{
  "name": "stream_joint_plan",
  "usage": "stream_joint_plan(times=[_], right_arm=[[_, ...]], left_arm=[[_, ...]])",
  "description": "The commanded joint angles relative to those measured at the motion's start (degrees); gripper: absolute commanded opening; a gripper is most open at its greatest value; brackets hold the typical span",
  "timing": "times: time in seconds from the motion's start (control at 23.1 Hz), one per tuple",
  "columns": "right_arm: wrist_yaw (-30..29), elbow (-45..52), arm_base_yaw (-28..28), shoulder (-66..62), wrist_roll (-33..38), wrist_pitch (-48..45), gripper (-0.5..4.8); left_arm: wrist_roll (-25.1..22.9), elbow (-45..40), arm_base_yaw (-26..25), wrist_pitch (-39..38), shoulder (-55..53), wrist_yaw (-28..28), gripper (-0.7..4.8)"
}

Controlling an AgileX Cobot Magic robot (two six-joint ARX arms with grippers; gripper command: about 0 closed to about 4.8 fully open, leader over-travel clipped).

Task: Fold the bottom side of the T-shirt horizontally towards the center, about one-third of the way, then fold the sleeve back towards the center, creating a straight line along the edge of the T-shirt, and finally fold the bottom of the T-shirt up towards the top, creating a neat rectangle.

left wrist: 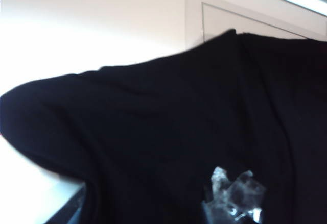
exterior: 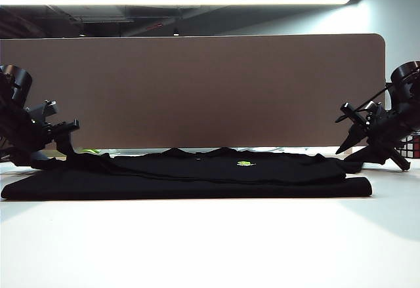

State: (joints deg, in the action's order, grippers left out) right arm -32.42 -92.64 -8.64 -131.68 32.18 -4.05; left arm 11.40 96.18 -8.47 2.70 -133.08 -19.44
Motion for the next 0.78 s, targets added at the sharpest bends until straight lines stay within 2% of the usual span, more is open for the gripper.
stream_joint_plan(times=[0.04,0.09,0.13,0.17,0.26,0.3,0.39,0.61,0.69,0.78], right_arm=[[2.2,0.3,0.6,-0.4,0.5,0.5,0.89],[2.2,0.3,0.6,-0.4,0.5,0.5,0.8],[1.7,0.3,0.6,-0.4,0.5,0.3,0.25],[0.8,0.3,0.6,-0.4,0.5,-0.1,-0.09],[-0.1,0.3,0.9,-0.4,-0.1,-1.7,-0.09],[-1.4,0.3,1.2,-0.4,-0.9,-3.4,-0.09],[-3.1,-0.4,1.4,-0.4,-0.9,-4.6,-0.09],[-8.4,-4.6,2.0,0.0,-0.9,-2.8,-0.09],[-8.6,-6.3,2.2,0.2,-2.2,-0.1,-0.09],[-7.2,-7.0,2.3,1.1,-5.3,4.2,-0.09]], left_arm=[[0.1,-0.3,0.1,-2.8,-0.5,-1.0,2.56],[-0.2,-0.3,0.1,-3.0,-0.5,-1.0,2.29],[-0.5,-0.3,0.1,-3.1,-0.5,-1.0,1.69],[-0.5,-0.3,0.0,-3.1,-0.5,-1.2,1.42],[-3.0,-0.2,-0.3,-3.0,-0.5,-3.6,0.68],[-5.2,-0.2,-0.8,-3.0,-0.4,-5.8,-0.11],[-6.7,0.2,-0.9,-2.8,-0.1,-9.0,-0.05],[-8.1,0.9,-0.6,-2.2,3.1,-10.4,-0.05],[-10.6,0.9,0.1,-2.2,5.0,-10.4,-0.05],[-11.0,0.9,1.0,-1.7,6.0,-10.4,-0.05]])
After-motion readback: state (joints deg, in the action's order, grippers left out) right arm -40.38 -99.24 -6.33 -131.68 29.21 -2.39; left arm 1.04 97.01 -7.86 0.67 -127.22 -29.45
